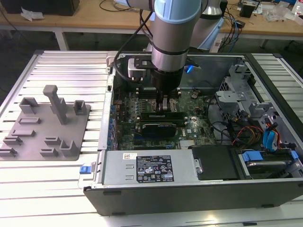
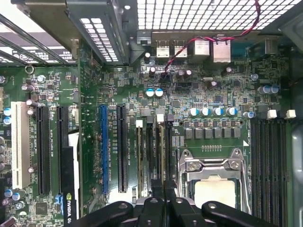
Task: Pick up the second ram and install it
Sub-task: 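Insert the second ram into the second slot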
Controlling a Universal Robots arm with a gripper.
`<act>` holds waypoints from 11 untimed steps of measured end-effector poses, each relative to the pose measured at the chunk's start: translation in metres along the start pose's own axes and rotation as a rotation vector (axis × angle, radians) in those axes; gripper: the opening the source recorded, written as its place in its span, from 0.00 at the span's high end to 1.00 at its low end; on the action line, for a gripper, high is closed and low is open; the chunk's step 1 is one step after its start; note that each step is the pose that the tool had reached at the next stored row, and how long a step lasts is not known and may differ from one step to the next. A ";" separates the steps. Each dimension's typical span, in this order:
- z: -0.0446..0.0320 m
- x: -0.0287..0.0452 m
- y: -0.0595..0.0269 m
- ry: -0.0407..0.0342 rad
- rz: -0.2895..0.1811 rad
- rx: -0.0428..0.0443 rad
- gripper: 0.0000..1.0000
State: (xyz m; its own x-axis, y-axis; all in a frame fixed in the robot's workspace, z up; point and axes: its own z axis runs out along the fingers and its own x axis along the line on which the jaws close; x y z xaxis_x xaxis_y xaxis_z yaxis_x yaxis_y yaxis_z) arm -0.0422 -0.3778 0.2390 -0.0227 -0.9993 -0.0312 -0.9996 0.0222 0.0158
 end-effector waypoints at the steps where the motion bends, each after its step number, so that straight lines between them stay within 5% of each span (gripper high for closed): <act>1: 0.0006 0.0001 0.0000 -0.0001 0.000 0.0001 0.91; 11: 0.0008 0.0000 0.0000 -0.0009 -0.006 -0.0001 0.91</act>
State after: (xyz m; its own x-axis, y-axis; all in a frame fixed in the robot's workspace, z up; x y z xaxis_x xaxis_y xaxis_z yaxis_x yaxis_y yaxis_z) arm -0.0423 -0.3778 0.2382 -0.0170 -0.9993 -0.0322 -0.9997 0.0165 0.0157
